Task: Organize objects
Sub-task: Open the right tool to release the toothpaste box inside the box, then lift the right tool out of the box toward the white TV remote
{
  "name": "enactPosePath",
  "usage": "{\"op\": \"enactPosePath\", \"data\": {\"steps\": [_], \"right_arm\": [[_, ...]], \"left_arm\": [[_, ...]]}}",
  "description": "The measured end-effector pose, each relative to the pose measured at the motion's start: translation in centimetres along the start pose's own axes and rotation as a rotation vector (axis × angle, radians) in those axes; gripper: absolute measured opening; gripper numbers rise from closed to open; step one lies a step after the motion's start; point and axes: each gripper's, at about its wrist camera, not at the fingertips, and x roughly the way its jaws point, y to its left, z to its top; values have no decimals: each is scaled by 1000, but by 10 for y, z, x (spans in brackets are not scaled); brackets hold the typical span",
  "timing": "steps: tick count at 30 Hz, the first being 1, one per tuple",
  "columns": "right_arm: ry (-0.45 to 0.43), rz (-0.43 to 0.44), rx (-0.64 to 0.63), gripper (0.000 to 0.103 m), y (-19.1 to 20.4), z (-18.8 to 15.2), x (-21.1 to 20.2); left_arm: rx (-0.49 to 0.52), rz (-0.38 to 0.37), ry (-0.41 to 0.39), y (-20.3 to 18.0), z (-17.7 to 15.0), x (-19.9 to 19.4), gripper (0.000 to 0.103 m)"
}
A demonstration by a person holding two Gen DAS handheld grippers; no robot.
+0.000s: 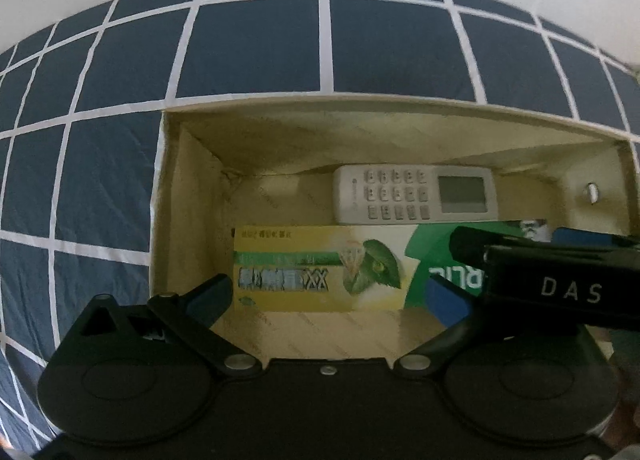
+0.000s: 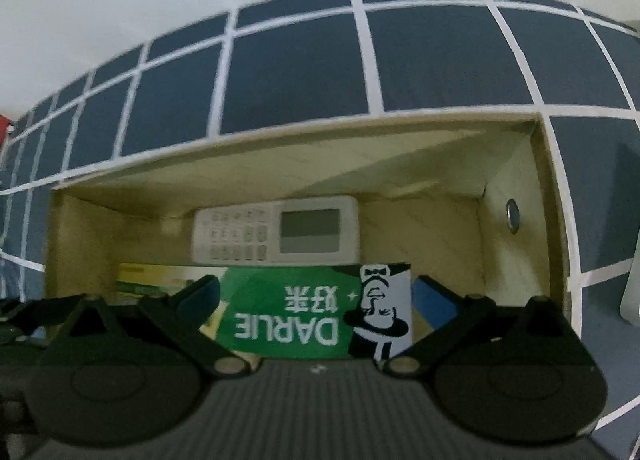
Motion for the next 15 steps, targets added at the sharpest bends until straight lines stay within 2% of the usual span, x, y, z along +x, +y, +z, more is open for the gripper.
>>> {"op": "enactPosePath", "data": {"steps": [11, 15], "right_arm": [[-118, 98, -12, 103, -6, -23, -67], [-166, 103, -5, 103, -16, -40, -96]], "left_arm": [[-36, -40, -99, -9, -35, -56, 103], [-21, -39, -133, -20, -54, -75, 103]]}}
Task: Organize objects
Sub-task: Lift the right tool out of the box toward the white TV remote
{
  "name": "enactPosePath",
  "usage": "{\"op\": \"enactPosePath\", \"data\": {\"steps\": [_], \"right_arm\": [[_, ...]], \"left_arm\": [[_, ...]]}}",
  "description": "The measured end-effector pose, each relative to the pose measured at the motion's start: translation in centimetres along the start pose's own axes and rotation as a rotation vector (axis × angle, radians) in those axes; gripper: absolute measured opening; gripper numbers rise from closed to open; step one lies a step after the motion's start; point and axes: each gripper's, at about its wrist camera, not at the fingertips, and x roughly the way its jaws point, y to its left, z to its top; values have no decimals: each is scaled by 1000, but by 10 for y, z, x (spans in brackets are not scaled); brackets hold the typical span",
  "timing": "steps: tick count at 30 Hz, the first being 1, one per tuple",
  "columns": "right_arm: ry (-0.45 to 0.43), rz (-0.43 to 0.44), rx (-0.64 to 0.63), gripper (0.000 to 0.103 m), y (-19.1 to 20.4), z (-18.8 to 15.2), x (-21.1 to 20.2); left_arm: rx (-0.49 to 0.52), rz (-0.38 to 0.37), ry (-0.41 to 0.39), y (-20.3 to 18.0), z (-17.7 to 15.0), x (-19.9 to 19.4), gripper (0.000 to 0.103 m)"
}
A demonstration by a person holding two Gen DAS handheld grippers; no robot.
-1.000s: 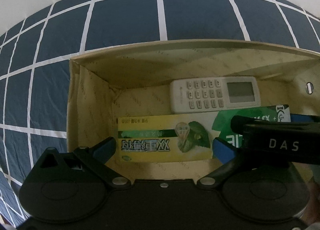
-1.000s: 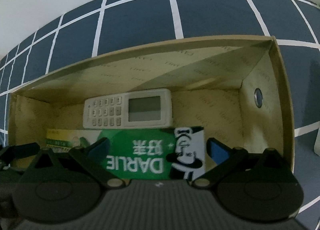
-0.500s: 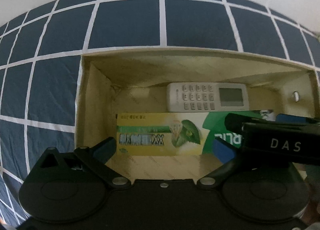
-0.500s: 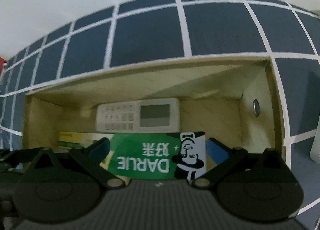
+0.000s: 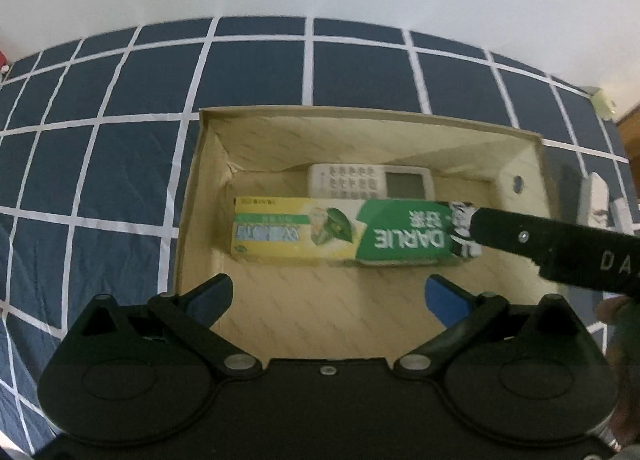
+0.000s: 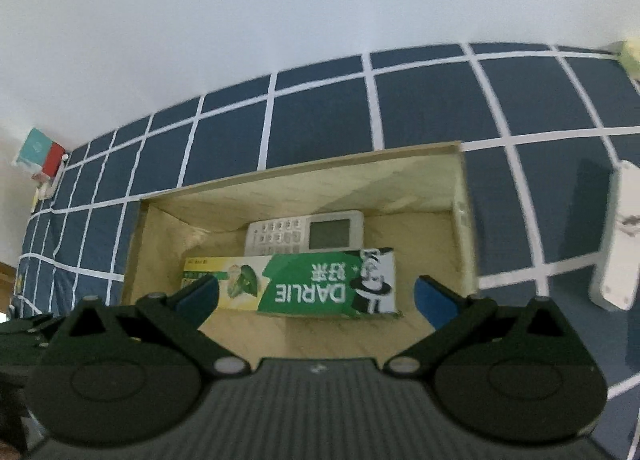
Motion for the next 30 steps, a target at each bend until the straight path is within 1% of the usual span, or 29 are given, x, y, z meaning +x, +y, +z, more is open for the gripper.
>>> {"op": "enactPosePath", "data": {"steps": [8, 16, 21, 26, 30], "right_arm": [[-69, -9, 8, 103, -22, -32, -53], [-87, -30, -2, 103, -51, -68, -93], [-94, -35, 2, 103, -80, -84, -117], [-96, -20, -31, 103, -120, -92, -140], [-77, -9, -67, 103, -154, -96, -155]], "left_arm": [[23, -3, -52, -27, -39, -32, 103], [33, -2, -74, -62, -76, -51, 103], [36, 9, -83, -93, -96, -57, 103], [8, 19, -89, -131, -113, -58, 103], [-34, 34, -90, -166, -127, -58, 103]]}}
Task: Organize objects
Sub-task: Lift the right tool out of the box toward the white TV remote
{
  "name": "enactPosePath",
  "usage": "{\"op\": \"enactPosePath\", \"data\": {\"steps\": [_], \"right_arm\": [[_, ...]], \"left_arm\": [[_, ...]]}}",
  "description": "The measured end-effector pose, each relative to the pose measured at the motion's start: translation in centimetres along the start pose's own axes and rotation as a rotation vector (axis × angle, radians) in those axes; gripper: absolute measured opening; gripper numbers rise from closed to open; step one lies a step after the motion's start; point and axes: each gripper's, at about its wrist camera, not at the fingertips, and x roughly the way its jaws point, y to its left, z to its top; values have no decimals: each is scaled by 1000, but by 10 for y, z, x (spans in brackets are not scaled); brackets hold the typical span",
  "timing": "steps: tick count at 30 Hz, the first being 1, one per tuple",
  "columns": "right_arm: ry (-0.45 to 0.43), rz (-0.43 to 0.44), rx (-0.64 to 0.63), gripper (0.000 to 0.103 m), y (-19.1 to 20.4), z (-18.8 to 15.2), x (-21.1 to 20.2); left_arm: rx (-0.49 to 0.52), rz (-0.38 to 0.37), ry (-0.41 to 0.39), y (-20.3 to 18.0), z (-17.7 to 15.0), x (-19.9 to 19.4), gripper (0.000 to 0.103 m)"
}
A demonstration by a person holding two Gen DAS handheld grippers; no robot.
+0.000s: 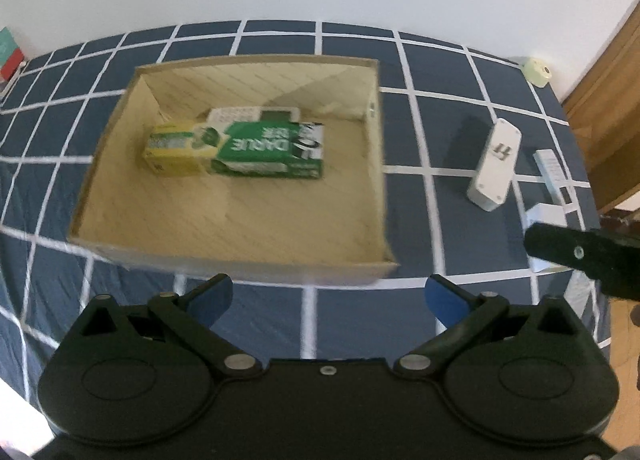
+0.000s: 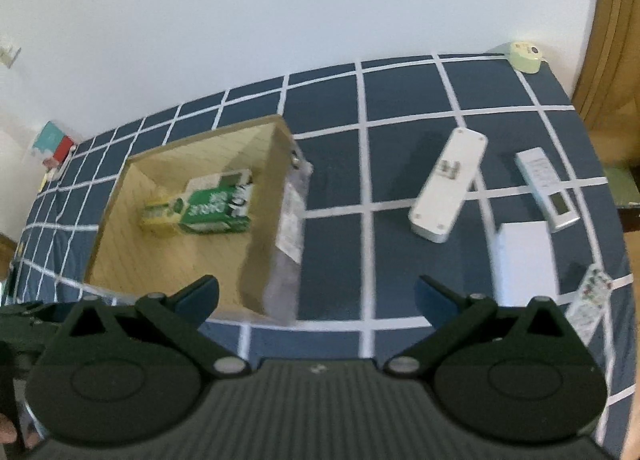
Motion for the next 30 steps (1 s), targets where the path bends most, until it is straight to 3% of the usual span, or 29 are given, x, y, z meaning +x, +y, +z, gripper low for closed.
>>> {"op": "enactPosePath", "data": {"steps": [11, 30], "right_arm": [[62, 64, -145, 103, -71, -11, -21], [139, 6, -277, 103, -144, -24, -44]], "left_arm": [[-108, 55, -8, -65, -33, 1, 103], [-163, 43, 49, -118, -69, 26, 103]]}}
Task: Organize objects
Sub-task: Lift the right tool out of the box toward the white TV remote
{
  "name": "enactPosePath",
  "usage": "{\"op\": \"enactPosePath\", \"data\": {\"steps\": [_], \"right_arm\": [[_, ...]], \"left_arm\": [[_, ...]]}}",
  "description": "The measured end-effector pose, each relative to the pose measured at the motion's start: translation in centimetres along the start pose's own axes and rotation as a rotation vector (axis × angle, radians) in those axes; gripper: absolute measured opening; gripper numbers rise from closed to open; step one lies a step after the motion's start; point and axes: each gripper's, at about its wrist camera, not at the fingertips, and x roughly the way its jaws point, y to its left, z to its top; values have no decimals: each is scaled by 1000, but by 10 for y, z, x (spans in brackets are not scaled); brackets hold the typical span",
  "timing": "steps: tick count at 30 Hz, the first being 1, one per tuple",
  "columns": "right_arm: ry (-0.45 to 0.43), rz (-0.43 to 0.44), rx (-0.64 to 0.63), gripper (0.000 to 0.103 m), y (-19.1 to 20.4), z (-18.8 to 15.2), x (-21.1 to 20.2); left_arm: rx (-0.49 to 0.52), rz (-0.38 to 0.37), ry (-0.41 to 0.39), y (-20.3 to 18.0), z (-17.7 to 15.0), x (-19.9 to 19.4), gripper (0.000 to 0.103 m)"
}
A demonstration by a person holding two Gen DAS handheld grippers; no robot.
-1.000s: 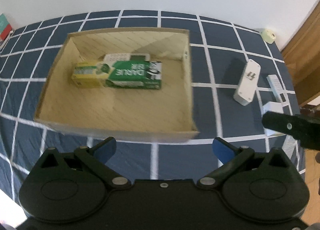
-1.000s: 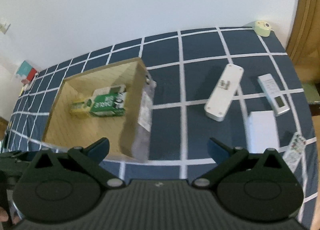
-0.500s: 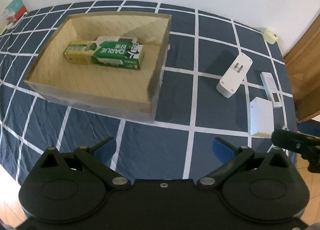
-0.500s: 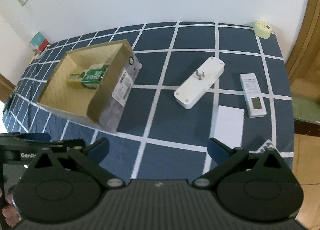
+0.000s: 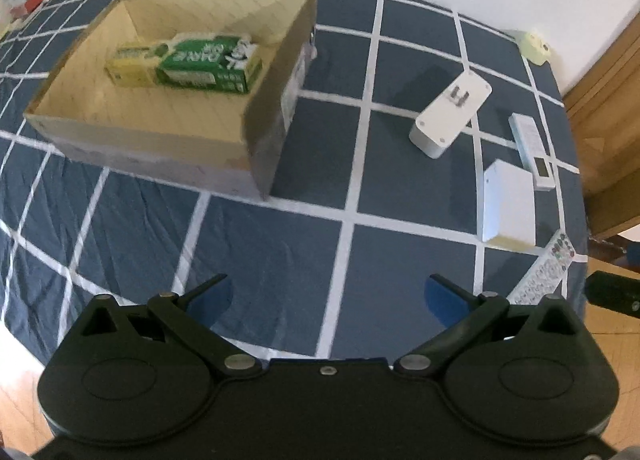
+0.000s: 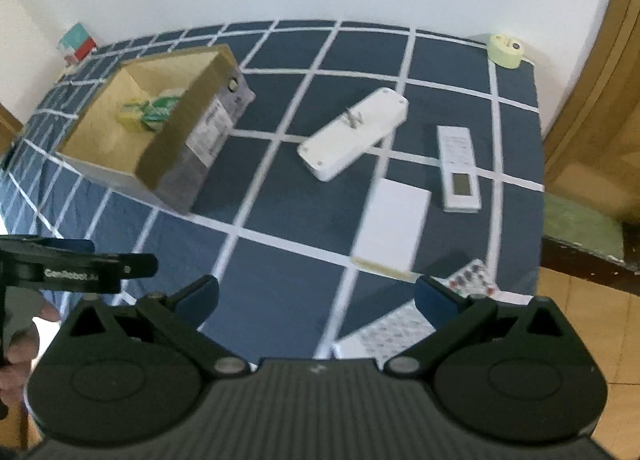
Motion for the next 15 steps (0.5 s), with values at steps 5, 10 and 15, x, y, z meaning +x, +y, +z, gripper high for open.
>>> {"op": "enactPosePath", "data": {"steps": [5, 10, 15], "right_arm": [[43, 1, -47, 103, -33, -2, 6], [93, 15, -67, 103, -74, 1, 17], [132, 30, -108, 103, -106, 5, 29]], "left_arm": [[-38, 10, 15, -29, -11, 9, 103], [-139, 32, 32, -63, -24, 18, 103], [-230, 53, 37, -95, -36, 28, 103]]}}
